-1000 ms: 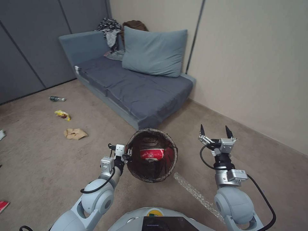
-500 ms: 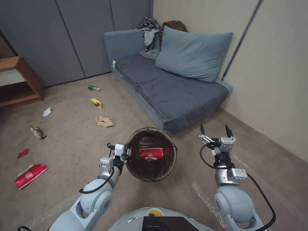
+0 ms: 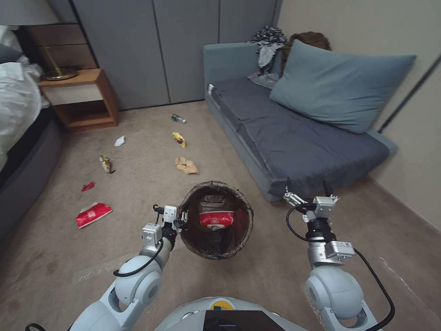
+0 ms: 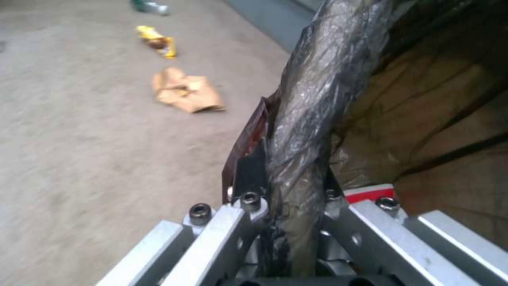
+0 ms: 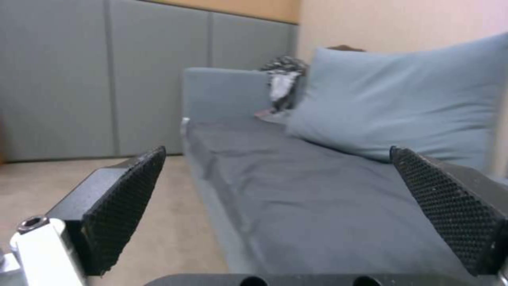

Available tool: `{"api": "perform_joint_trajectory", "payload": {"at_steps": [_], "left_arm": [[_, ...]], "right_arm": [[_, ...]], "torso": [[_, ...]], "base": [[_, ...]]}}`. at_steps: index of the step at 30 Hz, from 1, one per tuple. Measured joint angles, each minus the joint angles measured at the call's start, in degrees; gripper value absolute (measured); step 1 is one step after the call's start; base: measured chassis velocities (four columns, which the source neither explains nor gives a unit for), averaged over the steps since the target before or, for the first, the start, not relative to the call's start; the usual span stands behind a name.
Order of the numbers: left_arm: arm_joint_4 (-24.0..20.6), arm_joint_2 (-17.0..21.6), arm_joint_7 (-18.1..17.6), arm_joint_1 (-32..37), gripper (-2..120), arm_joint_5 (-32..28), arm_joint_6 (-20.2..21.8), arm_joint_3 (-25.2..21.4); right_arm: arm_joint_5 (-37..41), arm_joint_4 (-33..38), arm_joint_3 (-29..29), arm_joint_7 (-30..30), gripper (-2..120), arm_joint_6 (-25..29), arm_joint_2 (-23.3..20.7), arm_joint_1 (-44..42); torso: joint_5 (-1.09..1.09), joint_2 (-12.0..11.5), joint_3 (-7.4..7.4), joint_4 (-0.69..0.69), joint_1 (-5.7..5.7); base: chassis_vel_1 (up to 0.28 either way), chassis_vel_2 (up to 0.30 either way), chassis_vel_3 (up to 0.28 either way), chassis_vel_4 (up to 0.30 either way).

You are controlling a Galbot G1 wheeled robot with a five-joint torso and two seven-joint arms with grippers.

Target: Pick up the trash bin, then pick up the garbage from the floor and place it into the trash bin.

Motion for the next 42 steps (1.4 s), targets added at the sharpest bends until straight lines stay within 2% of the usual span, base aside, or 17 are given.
{"api": "perform_joint_trajectory", "payload": {"at_steps": [29, 33, 38, 42], "left_arm": [[0.80, -0.64, 0.15, -0.16, 3, 0.76, -0.38, -0.15], [0.98, -0.71, 0.18, -0.17, 3, 1.13, -0.57, -0.18], [1.13, -0.83, 0.26, -0.38, 3, 1.19, -0.75, -0.14], [1.16, -0.83, 0.28, -0.50, 3, 1.17, -0.85, -0.25]], "right_arm": [[-0.16, -0.28, -0.26, 0.09, 100, 0.06, 0.21, 0.47], [-0.16, -0.34, -0.27, 0.09, 100, 0.08, 0.22, 0.45], [-0.05, -0.37, -0.07, 0.35, 100, 0.17, 0.30, 0.33], [0.02, -0.35, -0.08, 0.56, 100, 0.23, 0.40, 0.29]], "torso": [[0.01, 0.00, 0.00, 0.02, 0.00], [0.01, 0.00, 0.00, 0.05, 0.00], [0.00, 0.00, 0.00, -0.01, 0.00], [0.00, 0.00, 0.00, 0.00, 0.00]], "base": [[0.124, 0.122, 0.123, 0.120], [0.042, 0.045, 0.014, 0.039], [0.000, 0.000, 0.000, 0.000], [0.000, 0.000, 0.000, 0.000]]}}
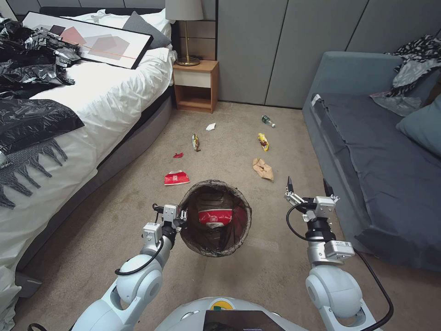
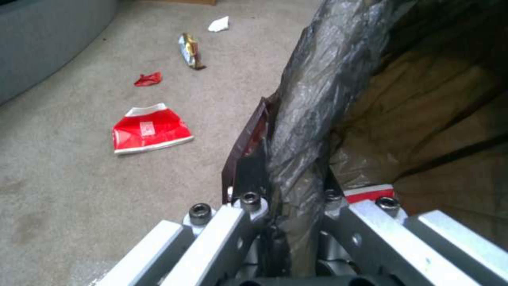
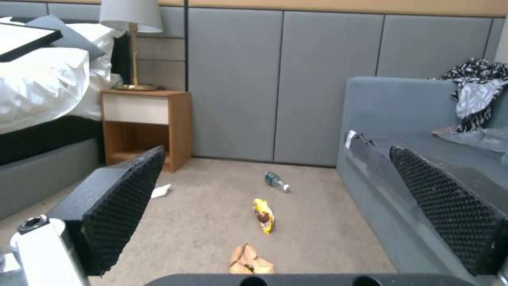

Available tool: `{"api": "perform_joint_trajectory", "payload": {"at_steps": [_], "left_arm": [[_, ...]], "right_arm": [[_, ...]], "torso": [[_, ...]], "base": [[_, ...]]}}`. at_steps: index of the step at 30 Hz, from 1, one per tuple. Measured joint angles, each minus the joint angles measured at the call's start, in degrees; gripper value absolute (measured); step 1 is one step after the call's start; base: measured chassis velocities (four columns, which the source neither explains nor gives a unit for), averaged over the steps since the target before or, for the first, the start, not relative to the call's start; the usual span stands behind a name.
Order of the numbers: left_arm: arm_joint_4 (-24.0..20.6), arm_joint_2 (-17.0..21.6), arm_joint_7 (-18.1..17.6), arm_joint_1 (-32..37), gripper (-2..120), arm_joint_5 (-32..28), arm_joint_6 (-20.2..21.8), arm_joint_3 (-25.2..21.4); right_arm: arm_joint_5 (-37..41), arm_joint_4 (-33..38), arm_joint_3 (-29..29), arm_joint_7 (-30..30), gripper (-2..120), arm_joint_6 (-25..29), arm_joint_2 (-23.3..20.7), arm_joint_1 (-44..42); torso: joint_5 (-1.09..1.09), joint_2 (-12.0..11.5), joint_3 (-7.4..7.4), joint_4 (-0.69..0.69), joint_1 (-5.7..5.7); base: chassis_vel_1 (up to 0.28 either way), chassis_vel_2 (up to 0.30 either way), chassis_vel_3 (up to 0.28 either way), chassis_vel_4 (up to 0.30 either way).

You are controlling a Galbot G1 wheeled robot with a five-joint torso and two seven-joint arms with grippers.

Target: Pick up the trash bin, then pick up the garbage from the floor and place it into the trash bin.

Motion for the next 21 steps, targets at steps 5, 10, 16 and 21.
{"api": "perform_joint_trajectory", "payload": {"at_steps": [5, 10, 16, 21], "left_arm": [[-0.05, 0.22, 0.07, -0.06, 3, -0.14, -0.13, -0.18], [-0.19, 0.33, 0.09, -0.11, 3, -0.16, -0.14, -0.01], [-0.28, 0.42, 0.13, -0.21, 3, -0.16, -0.16, 0.23], [-0.31, 0.42, 0.27, -0.15, 3, -0.10, -0.24, 0.24]], "right_arm": [[-0.26, 0.05, 0.39, 0.81, 100, -0.19, 0.38, 0.15], [-0.40, 0.38, 0.80, 1.22, 100, -0.68, 0.41, -0.09], [-0.66, 0.74, 1.20, 1.45, 100, -1.17, 0.60, -0.49], [-0.70, 0.80, 1.22, 1.57, 100, -1.25, 0.77, -0.55]], "torso": [[0.00, 0.00, 0.00, 0.01, 0.00], [0.00, 0.00, 0.00, 0.01, 0.00], [0.00, 0.00, 0.00, 0.01, 0.00], [0.00, 0.00, 0.00, 0.01, 0.00]], "base": [[0.000, 0.000, 0.000, 0.000], [0.000, 0.000, 0.000, 0.000], [0.000, 0.000, 0.000, 0.000], [-0.009, 0.010, 0.011, -0.008]]}}
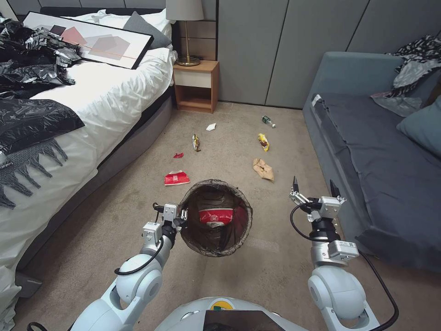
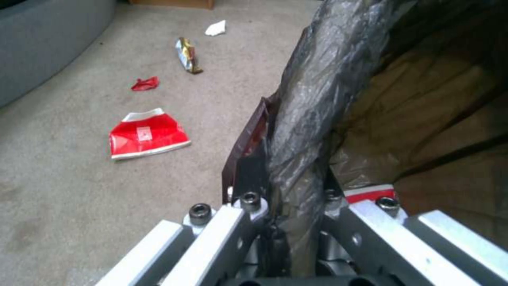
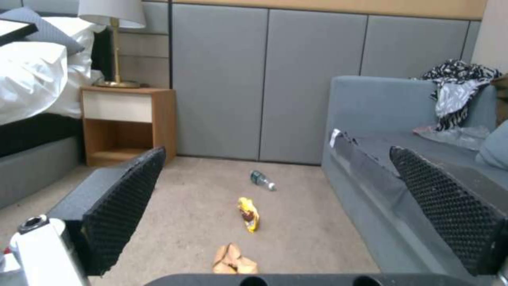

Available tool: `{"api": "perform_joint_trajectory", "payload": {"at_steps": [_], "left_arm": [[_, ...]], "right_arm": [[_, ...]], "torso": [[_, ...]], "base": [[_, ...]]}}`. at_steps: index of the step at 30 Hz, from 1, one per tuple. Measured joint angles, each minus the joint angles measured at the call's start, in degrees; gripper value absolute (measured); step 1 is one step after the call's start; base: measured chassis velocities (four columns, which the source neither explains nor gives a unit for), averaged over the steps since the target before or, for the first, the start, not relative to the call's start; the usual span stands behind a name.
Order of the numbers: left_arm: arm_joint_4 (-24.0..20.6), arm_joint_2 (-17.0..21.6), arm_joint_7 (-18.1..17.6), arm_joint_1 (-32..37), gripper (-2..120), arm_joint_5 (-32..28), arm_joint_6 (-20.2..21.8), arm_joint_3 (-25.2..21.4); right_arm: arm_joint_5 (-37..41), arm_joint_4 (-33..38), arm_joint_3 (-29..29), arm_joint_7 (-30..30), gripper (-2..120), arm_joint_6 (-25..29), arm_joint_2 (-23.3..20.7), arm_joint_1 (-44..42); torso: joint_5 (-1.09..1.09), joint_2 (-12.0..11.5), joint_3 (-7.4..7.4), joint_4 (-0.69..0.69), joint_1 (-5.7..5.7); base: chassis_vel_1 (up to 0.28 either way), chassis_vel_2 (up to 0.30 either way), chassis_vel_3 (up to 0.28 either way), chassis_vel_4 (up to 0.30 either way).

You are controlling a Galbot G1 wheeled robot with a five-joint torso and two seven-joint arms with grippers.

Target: Pick up the trash bin, then pick up the garbage from the floor and place it into the trash bin.

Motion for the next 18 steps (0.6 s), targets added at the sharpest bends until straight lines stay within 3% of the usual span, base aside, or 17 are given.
{"api": "perform_joint_trajectory", "payload": {"at_steps": [6, 18], "left_arm": [[0.01, -0.04, 0.14, 0.04, 3, 0.11, -0.14, 0.00], [0.41, -0.29, 0.20, -0.26, 3, 0.18, -0.20, 0.20]], "right_arm": [[-0.03, 0.03, -0.03, 0.02, 100, -0.04, 0.20, 0.05], [-0.03, 0.06, -0.09, 0.09, 100, -0.16, 0.13, 0.24]], "torso": [[0.01, 0.00, 0.00, 0.00, 0.00], [0.00, 0.00, 0.00, 0.00, 0.00]], "base": [[-0.092, 0.081, 0.099, -0.068], [-0.168, 0.170, 0.166, -0.173]]}}
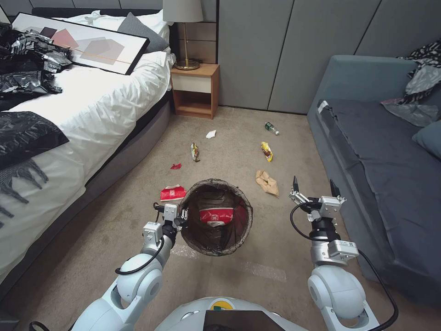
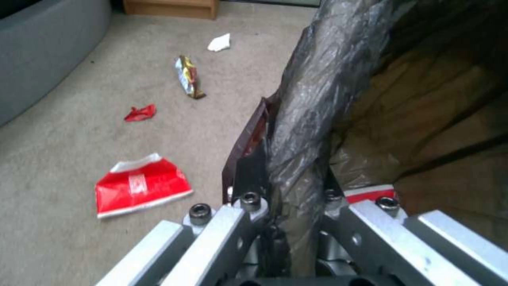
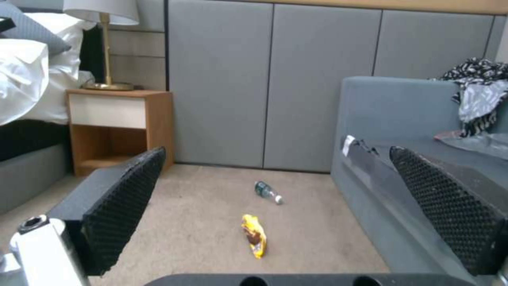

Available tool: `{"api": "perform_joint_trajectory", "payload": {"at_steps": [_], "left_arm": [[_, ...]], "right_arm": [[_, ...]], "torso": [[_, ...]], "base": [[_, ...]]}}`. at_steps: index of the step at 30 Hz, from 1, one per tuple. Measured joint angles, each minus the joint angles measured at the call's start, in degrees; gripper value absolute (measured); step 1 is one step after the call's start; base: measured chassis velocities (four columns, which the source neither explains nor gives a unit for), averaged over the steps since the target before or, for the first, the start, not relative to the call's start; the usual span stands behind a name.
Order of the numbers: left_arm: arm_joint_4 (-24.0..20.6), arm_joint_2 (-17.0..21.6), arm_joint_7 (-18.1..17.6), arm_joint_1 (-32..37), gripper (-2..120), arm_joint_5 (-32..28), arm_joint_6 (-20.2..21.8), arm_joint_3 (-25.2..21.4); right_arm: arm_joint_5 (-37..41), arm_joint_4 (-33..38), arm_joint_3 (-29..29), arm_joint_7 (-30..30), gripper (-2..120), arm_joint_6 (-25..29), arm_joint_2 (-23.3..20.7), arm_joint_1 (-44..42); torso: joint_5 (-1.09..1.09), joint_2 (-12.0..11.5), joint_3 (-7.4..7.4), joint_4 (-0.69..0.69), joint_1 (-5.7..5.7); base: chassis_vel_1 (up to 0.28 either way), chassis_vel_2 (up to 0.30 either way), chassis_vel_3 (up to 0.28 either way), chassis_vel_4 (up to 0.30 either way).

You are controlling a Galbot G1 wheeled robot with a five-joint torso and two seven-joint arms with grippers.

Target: Pick up the trash bin, then pick up the garbage from the floor and place it into the trash bin.

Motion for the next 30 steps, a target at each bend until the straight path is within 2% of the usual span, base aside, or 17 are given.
{"api": "perform_joint_trajectory", "payload": {"at_steps": [30], "left_arm": [[0.20, -0.10, 0.09, -0.17, 3, 0.16, -0.08, -0.01]], "right_arm": [[0.28, 0.00, 0.10, 0.25, 100, -0.26, -0.35, 0.36]], "torso": [[0.00, 0.00, 0.00, 0.00, 0.00]], "base": [[-0.148, 0.146, 0.146, -0.148]]}}
